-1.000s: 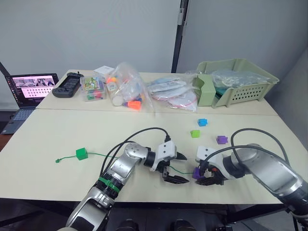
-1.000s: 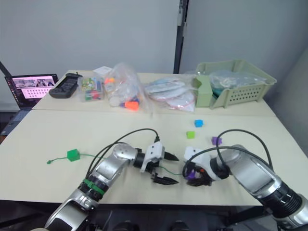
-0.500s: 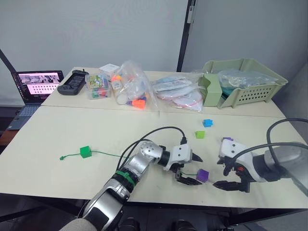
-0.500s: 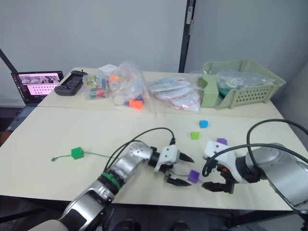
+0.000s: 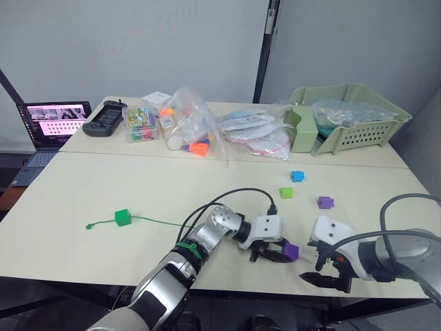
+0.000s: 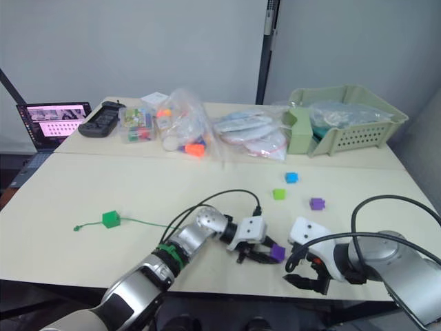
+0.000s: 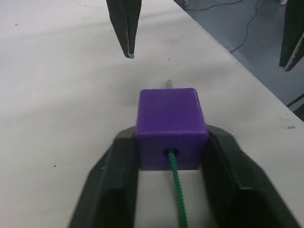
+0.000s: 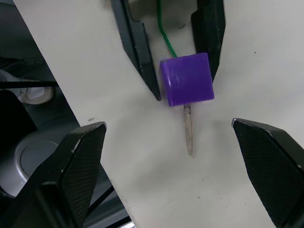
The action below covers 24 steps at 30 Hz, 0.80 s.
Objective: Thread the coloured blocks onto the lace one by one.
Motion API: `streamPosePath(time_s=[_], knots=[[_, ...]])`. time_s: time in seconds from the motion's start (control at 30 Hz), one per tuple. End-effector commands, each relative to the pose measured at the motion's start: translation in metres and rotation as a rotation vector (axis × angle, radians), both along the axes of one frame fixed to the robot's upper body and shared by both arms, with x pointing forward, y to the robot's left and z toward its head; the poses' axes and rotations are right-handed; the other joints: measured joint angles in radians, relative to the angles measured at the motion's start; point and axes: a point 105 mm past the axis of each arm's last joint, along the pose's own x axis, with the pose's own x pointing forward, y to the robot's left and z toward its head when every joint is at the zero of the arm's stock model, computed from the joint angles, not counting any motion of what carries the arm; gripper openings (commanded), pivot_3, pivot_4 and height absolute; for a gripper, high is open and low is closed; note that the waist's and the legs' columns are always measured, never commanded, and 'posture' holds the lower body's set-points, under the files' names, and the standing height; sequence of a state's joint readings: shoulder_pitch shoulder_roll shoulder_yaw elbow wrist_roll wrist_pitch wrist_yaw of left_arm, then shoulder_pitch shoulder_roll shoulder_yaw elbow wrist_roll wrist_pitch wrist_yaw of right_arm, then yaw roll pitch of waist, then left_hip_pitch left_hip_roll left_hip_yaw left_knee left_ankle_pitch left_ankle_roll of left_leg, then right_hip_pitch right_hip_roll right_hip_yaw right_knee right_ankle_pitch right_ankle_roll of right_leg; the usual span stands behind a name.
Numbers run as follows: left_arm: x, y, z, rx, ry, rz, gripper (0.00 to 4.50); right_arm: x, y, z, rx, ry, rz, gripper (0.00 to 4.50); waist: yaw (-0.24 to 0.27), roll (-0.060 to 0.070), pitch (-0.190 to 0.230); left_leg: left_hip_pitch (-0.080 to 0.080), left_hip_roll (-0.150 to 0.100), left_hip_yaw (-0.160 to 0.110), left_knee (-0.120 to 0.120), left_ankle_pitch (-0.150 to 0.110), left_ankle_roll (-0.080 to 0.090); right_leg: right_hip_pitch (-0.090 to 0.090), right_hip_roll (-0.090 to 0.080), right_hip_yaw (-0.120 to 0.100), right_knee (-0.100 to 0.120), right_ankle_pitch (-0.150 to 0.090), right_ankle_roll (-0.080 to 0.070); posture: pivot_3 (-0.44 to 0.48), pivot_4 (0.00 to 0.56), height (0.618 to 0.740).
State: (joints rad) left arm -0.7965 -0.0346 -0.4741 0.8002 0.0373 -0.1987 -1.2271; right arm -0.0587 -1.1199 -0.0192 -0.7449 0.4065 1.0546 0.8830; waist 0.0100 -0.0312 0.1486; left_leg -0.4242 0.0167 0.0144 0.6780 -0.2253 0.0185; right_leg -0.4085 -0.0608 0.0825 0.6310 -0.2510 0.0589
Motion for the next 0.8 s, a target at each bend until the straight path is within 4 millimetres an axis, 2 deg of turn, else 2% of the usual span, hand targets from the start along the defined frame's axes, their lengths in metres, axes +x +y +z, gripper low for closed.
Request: streamPosePath(time_s=[0.03, 0.17, 0.4, 0.57, 0.63, 0.73, 0.8], knots=[[0.004, 0.000, 0.011, -0.026, -0.036, 0.001, 1.20, 0.012, 0.000, -0.002, -0.014, -0.059, 0.017, 4.50, -0.001, 0.000, 0.000, 0.000, 0.000, 0.000, 0.000, 0.000, 0.000, 0.000, 0.000, 0.000, 0.000, 0.000, 0.000, 0.000, 0.150, 0.734], [0.007, 0.003, 0.011, -0.020, -0.040, 0.013, 1.20, 0.018, -0.002, -0.014, -0.031, -0.058, 0.034, 4.50, -0.001, 0.000, 0.000, 0.000, 0.000, 0.000, 0.000, 0.000, 0.000, 0.000, 0.000, 0.000, 0.000, 0.000, 0.000, 0.000, 0.150, 0.734], [0.009, 0.006, 0.011, -0.015, -0.046, 0.024, 1.20, 0.023, 0.001, -0.028, -0.021, -0.046, 0.061, 2.33, -0.002, 0.000, 0.000, 0.001, 0.000, 0.000, 0.000, 0.000, 0.000, 0.001, 0.000, 0.000, 0.000, 0.000, 0.000, 0.000, 0.150, 0.734], [0.012, 0.012, 0.014, -0.017, -0.052, 0.032, 1.20, 0.029, -0.002, -0.029, -0.018, -0.063, 0.065, 0.57, -0.004, 0.000, 0.000, 0.002, 0.000, 0.000, 0.000, 0.000, 0.000, 0.002, 0.000, 0.000, 0.000, 0.000, 0.000, 0.000, 0.150, 0.734], [0.013, 0.016, 0.016, -0.019, -0.054, 0.037, 1.20, 0.032, -0.004, -0.028, -0.020, -0.068, 0.065, 0.00, -0.004, 0.000, 0.000, 0.002, 0.000, 0.000, 0.001, 0.000, 0.000, 0.003, 0.000, 0.000, 0.001, 0.000, 0.000, 0.000, 0.150, 0.734], [0.013, 0.022, 0.019, -0.017, -0.061, 0.038, 1.20, 0.035, -0.006, -0.027, -0.023, -0.071, 0.067, 0.00, -0.003, 0.000, 0.000, 0.002, 0.000, 0.000, 0.001, 0.000, 0.000, 0.002, 0.000, 0.000, 0.001, 0.000, 0.000, 0.000, 0.150, 0.734], [0.019, 0.043, 0.028, -0.002, -0.086, 0.045, 1.20, 0.038, -0.010, -0.026, -0.029, -0.070, 0.068, 0.00, -0.004, 0.000, 0.000, 0.002, 0.000, 0.000, 0.001, 0.000, 0.000, 0.002, 0.000, 0.000, 0.001, 0.000, 0.000, 0.000, 0.150, 0.734]])
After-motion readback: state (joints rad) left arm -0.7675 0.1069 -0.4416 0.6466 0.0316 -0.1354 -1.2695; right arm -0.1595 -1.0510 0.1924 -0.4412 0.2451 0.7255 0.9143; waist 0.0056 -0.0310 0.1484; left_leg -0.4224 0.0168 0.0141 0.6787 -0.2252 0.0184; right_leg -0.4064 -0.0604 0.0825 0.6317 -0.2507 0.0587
